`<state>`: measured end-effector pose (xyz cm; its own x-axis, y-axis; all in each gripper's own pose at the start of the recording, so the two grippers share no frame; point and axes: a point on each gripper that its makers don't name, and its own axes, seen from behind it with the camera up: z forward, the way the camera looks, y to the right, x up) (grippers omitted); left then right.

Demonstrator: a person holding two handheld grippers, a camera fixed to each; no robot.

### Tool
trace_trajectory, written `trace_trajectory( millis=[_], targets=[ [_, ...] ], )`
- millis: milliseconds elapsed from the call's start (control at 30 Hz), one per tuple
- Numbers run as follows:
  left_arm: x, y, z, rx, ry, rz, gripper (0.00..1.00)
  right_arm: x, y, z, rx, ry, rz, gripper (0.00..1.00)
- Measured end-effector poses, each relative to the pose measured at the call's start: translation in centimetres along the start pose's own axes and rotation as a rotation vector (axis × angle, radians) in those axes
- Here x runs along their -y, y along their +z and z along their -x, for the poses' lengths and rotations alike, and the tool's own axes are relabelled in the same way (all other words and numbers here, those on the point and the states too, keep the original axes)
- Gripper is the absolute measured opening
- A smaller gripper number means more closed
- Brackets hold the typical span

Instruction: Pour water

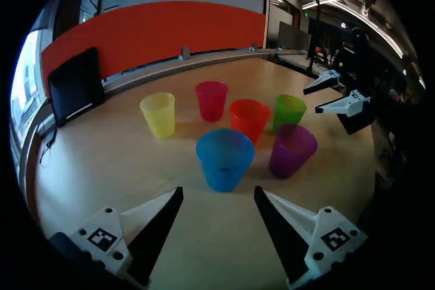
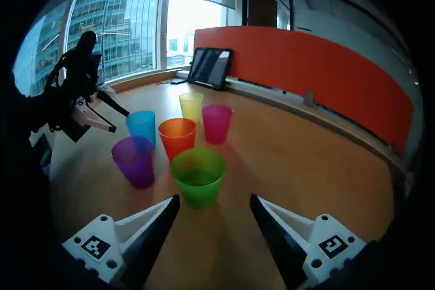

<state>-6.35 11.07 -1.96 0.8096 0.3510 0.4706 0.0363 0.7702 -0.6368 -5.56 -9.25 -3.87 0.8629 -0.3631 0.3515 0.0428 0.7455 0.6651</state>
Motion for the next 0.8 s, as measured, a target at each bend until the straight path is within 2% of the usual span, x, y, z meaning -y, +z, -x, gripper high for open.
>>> trace_trajectory(
  millis=[267, 467, 667, 800],
  targets=[
    [0.5, -2.2, -0.1, -0.068, -0.040, -0.060, 0.97, 0.4, -2.0, -0.7, -0.064, 0.020, 0.058, 1.00],
    [2.3, -3.9, -0.2, -0.118, -0.071, -0.149, 0.97, 0.6, -2.8, -2.3, -0.134, 0.040, 0.102, 1.00],
    [4.1, -5.7, -0.8, -0.203, -0.112, -0.240, 0.97, 0.3, -3.4, -3.9, -0.201, 0.077, 0.147, 1.00],
    [5.0, -7.2, -1.8, -0.264, -0.100, -0.310, 0.97, -1.0, -4.1, -5.3, -0.254, 0.097, 0.219, 1.00]
  ],
)
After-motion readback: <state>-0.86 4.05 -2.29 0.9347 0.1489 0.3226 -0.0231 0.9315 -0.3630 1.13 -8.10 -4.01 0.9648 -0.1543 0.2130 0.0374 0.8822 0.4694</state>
